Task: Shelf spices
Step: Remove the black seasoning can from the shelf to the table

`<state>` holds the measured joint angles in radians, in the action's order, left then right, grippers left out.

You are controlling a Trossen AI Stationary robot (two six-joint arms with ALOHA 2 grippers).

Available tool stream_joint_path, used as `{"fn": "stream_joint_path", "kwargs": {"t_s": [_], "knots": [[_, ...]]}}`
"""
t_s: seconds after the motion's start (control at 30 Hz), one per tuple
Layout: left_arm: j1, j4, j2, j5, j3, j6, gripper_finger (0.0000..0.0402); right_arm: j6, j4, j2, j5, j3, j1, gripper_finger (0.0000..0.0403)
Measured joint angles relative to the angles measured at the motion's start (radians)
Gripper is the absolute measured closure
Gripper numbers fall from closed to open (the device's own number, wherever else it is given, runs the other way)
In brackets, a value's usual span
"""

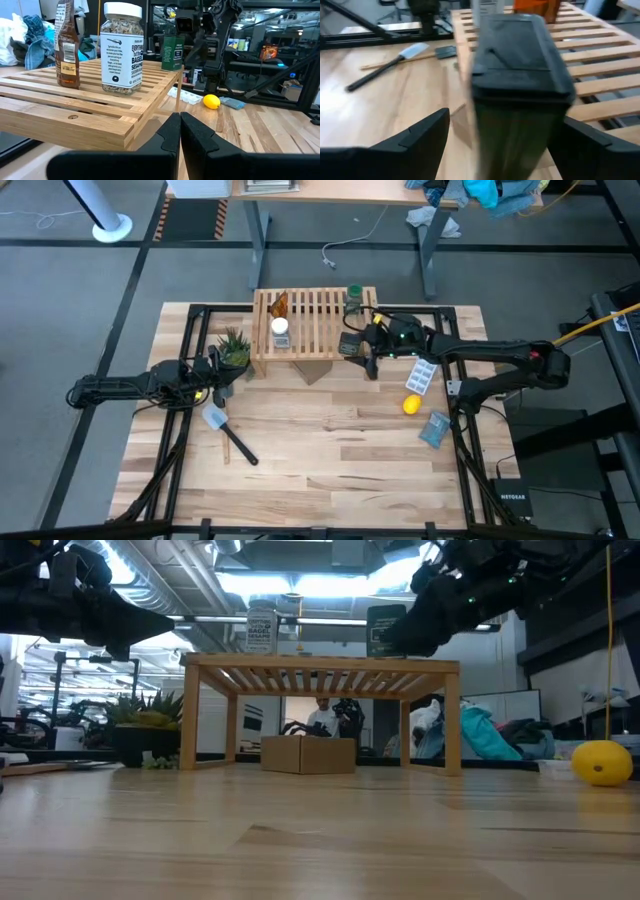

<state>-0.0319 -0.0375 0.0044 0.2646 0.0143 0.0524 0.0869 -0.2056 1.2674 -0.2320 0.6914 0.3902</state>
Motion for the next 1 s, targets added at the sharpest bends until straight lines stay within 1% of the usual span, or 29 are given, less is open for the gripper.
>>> {"fn": "stream_joint_path", "kwargs": {"t_s": [0.1, 0.2, 0.3, 0.43, 0.47, 0.53, 0.73, 0.83, 1.0], "knots": [[0.000, 0.000, 0.000, 0.000, 0.000, 0.000, 0.0396, -0.001, -0.014, 0.030, 0.014, 0.000, 0.003, 0.0103], [0.000, 0.000, 0.000, 0.000, 0.000, 0.000, 0.0396, -0.002, -0.016, 0.050, 0.015, 0.000, 0.003, 0.0133], [0.000, 0.000, 0.000, 0.000, 0.000, 0.000, 0.0396, -0.004, -0.022, 0.055, 0.015, 0.000, 0.003, 0.0181], [0.000, 0.000, 0.000, 0.000, 0.000, 0.000, 0.0396, -0.003, -0.035, 0.055, 0.013, 0.000, 0.003, 0.0261], [0.000, 0.000, 0.000, 0.000, 0.000, 0.000, 0.0396, -0.002, -0.037, 0.054, 0.013, 0.000, 0.003, 0.0273], [0.000, 0.000, 0.000, 0.000, 0.000, 0.000, 0.0396, -0.003, -0.037, 0.054, 0.010, 0.000, 0.003, 0.0274], [0.000, 0.000, 0.000, 0.000, 0.000, 0.000, 0.0396, -0.003, -0.037, 0.053, -0.043, 0.000, 0.002, 0.0274], [0.000, 0.000, 0.000, 0.000, 0.000, 0.000, 0.0396, -0.004, -0.037, 0.044, -0.049, -0.001, -0.001, 0.0274], [0.000, 0.000, 0.000, 0.000, 0.000, 0.000, 0.0396, -0.004, -0.031, 0.031, -0.059, 0.031, -0.050, 0.0274]]}}
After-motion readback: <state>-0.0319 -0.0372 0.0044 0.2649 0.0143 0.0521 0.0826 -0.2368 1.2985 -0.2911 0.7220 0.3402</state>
